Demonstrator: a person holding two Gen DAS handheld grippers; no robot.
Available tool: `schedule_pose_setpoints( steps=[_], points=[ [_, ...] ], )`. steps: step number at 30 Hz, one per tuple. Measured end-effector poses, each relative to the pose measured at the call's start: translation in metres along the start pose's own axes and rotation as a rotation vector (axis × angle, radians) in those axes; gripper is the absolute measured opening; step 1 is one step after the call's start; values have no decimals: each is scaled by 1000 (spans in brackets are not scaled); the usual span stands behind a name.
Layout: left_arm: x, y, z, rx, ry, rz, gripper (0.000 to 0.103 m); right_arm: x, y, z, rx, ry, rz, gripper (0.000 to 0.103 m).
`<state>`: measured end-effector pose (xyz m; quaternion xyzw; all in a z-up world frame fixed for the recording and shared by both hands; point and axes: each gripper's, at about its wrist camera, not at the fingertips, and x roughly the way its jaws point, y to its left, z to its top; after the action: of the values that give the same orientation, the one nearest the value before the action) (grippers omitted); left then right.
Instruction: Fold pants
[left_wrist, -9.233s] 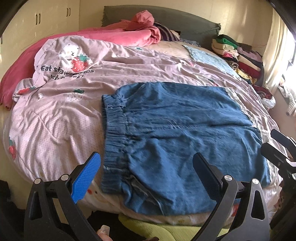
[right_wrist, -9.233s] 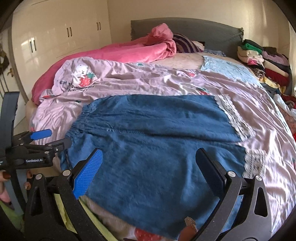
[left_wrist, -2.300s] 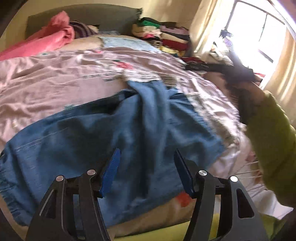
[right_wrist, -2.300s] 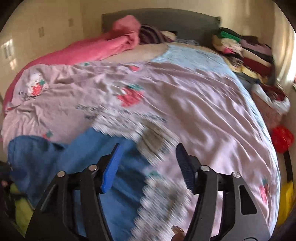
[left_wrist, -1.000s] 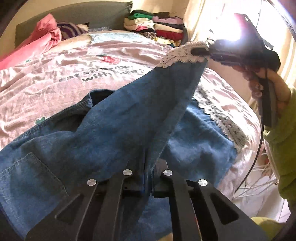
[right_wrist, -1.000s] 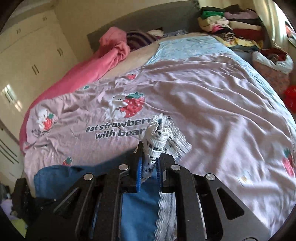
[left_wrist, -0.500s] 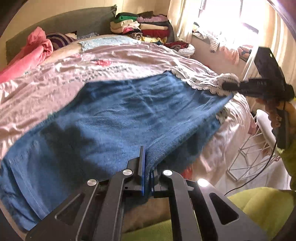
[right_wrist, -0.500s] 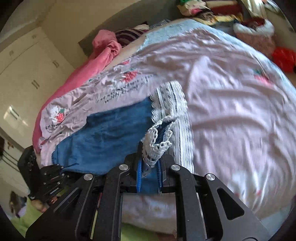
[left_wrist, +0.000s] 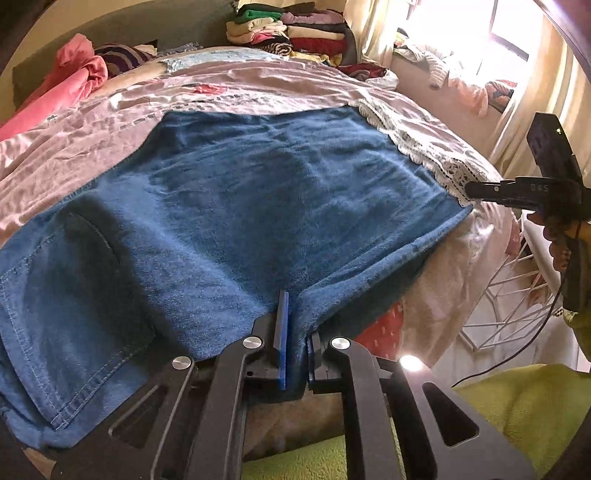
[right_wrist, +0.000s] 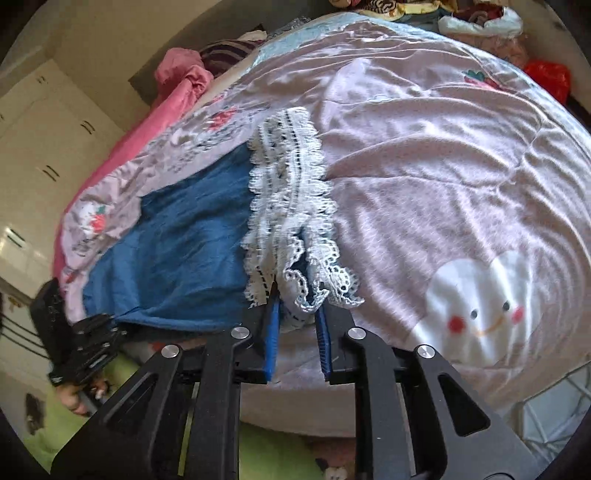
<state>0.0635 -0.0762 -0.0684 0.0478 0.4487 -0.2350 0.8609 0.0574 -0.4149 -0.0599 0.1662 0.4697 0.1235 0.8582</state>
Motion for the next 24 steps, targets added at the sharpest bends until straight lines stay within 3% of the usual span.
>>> schedule_pose_setpoints(
  steps=[5,7,8,11,13,16,18,19,21,24],
  points=[
    [-4,-2,-3,-9,-7,-13,11,-1,-2,-3,-7,10,-3,17],
    [-14,2,-5,-30,-17,-28,29,-17,-2,3,-19,-27,-41,30],
    [-20,3,-6,-36,-28,-33,46,-27,-1,7,-29,-61,-58,35],
    [-55,19,-11,-92,-105,-49,54,-51,6,19,-72,-152,-80,44],
    [-76,37,-15,-149,-158,-10,67,-52,19,22,-135,-169,-69,51],
    [-110,83,-29,-301,-230,133,70,-36,45,22,-226,-143,-23,57],
    [-121,108,-39,-390,-240,231,85,-20,59,19,-277,-109,-7,60],
    [-123,122,-45,-445,-227,274,87,-14,63,16,-300,-94,-9,60],
    [-122,145,-59,-547,-208,284,87,-3,70,12,-335,-65,-20,60],
    [-107,159,-66,-621,-180,246,84,11,75,6,-375,-25,-51,62]
  ],
)
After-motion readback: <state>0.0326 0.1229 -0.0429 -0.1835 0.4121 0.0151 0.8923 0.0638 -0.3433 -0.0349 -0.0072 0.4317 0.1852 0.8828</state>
